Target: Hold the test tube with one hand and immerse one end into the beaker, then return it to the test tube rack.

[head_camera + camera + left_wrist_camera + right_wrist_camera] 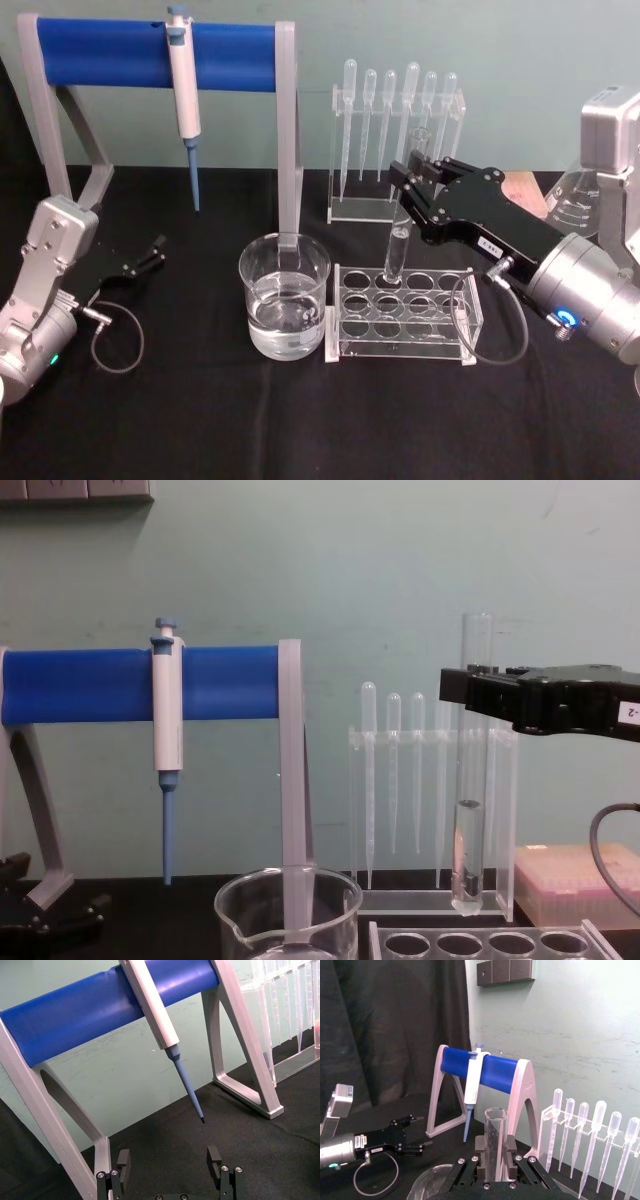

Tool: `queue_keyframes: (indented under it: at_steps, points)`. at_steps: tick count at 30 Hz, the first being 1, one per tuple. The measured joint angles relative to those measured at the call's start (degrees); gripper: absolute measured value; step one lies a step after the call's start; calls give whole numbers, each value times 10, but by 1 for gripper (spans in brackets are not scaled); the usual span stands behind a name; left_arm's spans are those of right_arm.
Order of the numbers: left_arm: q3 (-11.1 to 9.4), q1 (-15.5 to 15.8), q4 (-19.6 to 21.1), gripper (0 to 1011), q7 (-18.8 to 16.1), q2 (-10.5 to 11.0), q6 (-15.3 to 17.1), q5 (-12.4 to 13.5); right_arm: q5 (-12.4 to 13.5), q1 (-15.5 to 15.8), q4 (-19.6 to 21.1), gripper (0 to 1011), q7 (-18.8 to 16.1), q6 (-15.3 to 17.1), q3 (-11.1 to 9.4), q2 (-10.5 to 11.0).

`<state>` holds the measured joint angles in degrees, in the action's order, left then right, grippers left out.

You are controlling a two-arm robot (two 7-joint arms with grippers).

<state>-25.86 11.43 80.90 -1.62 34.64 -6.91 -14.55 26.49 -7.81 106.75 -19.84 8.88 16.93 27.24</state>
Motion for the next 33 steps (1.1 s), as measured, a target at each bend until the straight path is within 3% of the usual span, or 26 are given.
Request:
queue_keyframes:
  at_steps: [33]
  points:
    - [0,0,0,1000,0,0,0,0,-1,-1,-1,224,-3,-1,1,1]
